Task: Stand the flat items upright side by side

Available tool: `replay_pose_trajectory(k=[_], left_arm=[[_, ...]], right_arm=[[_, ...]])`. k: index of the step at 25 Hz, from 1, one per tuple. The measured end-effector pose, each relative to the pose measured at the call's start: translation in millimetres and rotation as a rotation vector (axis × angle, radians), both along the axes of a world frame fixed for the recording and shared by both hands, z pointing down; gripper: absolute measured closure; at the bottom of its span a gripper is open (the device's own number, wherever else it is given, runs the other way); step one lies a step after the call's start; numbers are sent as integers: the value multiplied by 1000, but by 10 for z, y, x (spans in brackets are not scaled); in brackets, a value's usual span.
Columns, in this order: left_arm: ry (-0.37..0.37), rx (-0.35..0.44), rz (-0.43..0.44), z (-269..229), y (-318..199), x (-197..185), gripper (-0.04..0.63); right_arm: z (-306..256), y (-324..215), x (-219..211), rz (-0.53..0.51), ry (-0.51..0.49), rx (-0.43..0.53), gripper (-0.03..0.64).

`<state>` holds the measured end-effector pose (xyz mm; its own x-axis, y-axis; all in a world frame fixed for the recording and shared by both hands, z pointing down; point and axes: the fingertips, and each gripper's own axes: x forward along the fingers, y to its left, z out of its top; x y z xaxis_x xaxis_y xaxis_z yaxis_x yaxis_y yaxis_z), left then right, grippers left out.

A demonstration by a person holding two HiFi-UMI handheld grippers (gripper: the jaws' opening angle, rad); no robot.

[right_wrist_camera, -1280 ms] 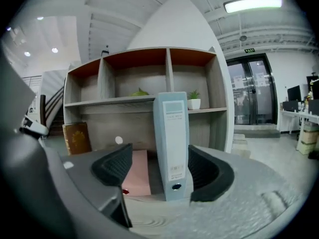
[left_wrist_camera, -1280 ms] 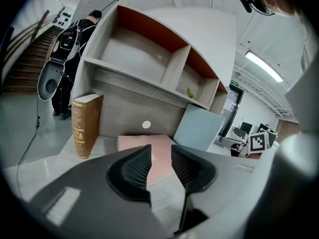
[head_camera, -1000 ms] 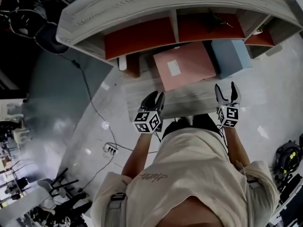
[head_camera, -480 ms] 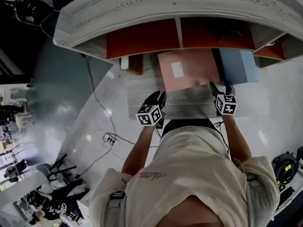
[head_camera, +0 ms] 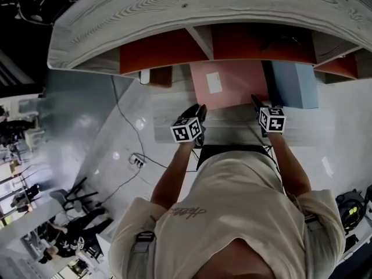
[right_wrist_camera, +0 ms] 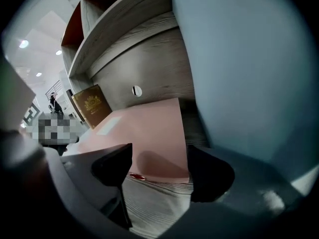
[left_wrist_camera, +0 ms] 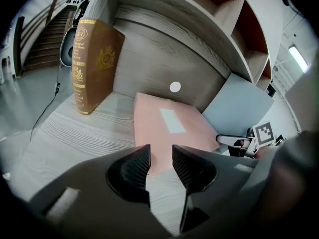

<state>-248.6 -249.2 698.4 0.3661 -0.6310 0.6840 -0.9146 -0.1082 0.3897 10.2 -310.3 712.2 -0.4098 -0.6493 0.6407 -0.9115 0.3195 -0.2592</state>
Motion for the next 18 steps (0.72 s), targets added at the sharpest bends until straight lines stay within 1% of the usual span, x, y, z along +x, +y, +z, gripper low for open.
replay_pose_trajectory(k=[4, 6, 10, 14, 18], left_arm=[[9, -36, -26, 85, 41, -12, 442], [11, -42, -36, 107, 43, -22, 444], [6, -37, -30, 103, 19, -36, 457], [13, -30, -19, 104, 34, -42, 445], [31, -22, -14, 121, 43, -123, 443]], right_arm=[[63, 7, -10, 0, -4, -50, 265], [70, -5, -13, 3, -10, -61, 264], [60, -30, -27, 2, -31, -61, 271], [69, 24, -44, -26, -26, -72, 282], [96, 137, -97, -20, -25, -99, 285]])
